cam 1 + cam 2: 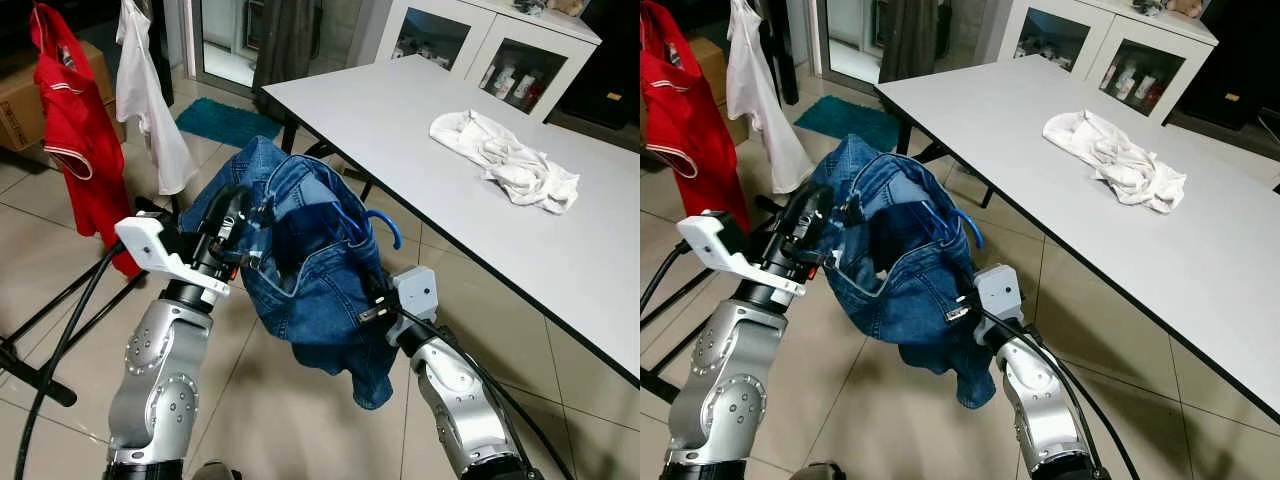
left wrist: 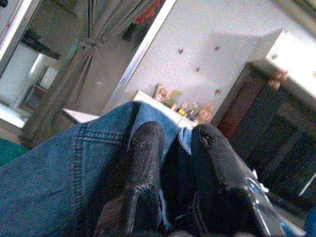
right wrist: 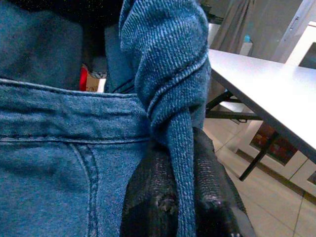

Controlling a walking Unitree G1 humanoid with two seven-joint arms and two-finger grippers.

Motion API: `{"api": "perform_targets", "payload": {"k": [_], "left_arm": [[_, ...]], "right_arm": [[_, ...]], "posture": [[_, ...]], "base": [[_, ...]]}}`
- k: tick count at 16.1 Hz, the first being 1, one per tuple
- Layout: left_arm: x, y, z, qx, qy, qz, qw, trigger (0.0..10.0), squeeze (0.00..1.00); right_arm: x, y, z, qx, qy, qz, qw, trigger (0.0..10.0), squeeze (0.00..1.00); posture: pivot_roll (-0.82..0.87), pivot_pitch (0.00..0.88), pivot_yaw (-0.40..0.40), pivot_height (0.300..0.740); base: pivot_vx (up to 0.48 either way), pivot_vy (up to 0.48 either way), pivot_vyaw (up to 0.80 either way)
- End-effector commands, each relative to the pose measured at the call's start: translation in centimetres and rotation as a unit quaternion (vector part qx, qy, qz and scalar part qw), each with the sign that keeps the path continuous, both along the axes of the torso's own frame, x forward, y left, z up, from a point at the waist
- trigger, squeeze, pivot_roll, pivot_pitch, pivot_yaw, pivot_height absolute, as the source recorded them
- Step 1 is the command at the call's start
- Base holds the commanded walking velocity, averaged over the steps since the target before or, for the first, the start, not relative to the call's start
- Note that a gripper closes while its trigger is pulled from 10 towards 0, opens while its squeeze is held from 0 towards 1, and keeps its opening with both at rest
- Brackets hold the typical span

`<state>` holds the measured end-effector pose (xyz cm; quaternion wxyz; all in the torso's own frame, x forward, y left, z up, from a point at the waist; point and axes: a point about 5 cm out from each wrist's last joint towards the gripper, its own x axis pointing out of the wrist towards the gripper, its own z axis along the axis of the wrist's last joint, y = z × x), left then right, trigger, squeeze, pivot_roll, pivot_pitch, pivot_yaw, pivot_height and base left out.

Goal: Hang hanger

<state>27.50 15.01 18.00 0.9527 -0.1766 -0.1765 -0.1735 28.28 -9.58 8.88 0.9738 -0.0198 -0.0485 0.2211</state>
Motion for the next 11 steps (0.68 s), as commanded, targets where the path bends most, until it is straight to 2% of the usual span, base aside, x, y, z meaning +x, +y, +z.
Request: {"api": "perform_targets", "payload": {"k": [1,2,5,6,7,8,9,11], "left_arm": [[0.3,-0.8,-0.3,0.06,-0.003,0.009,0.998,10.0,0.72],[0.2,-1.1,-0.2,0.122,-0.021,0.013,0.992,10.0,0.0],[0.3,-0.8,0.4,0.183,-0.044,0.023,0.982,10.0,0.0],[0.4,-0.4,0.7,0.189,-0.047,0.031,0.98,10.0,0.0],[0.5,0.0,0.8,0.191,-0.05,0.038,0.98,5.2,0.0],[0.6,0.1,0.8,0.192,-0.052,0.041,0.979,5.2,0.0],[0.6,0.6,1.0,0.171,-0.052,0.055,0.982,0.0,0.0],[0.6,0.8,1.0,0.162,-0.053,0.063,0.983,0.0,0.0]], "right_arm": [[0.3,-0.7,0.8,0.012,-0.02,-0.012,1.0,0.0,0.0],[0.1,-0.6,0.7,0.012,-0.02,-0.011,1.0,0.0,0.0],[0.3,-0.6,0.7,0.012,-0.019,-0.011,1.0,0.0,0.0],[0.3,-0.6,0.8,0.012,-0.02,-0.011,1.0,0.0,0.0],[0.4,-0.6,0.8,0.012,-0.021,-0.011,1.0,0.0,0.0],[0.4,-0.6,0.8,0.013,-0.021,-0.011,1.0,0.0,0.0],[0.4,-0.6,0.8,0.013,-0.021,-0.012,1.0,0.0,0.0],[0.4,-0.6,0.8,0.014,-0.021,-0.013,1.0,0.0,0.0]], "posture": [[0.16,0.084,-0.146,0.74],[0.16,0.086,-0.146,0.74],[0.16,0.08,-0.145,0.74],[0.16,0.081,-0.145,0.74],[0.16,0.08,-0.145,0.74],[0.16,0.08,-0.145,0.74],[0.16,0.08,-0.144,0.74],[0.16,0.079,-0.142,0.74]], "base": [[0.0,0.0,0.0],[0.0,0.0,0.0],[0.0,0.0,0.0],[0.0,0.0,0.0],[0.0,0.0,0.0],[0.0,0.0,0.0],[0.0,0.0,0.0],[0.0,0.0,0.0]]}}
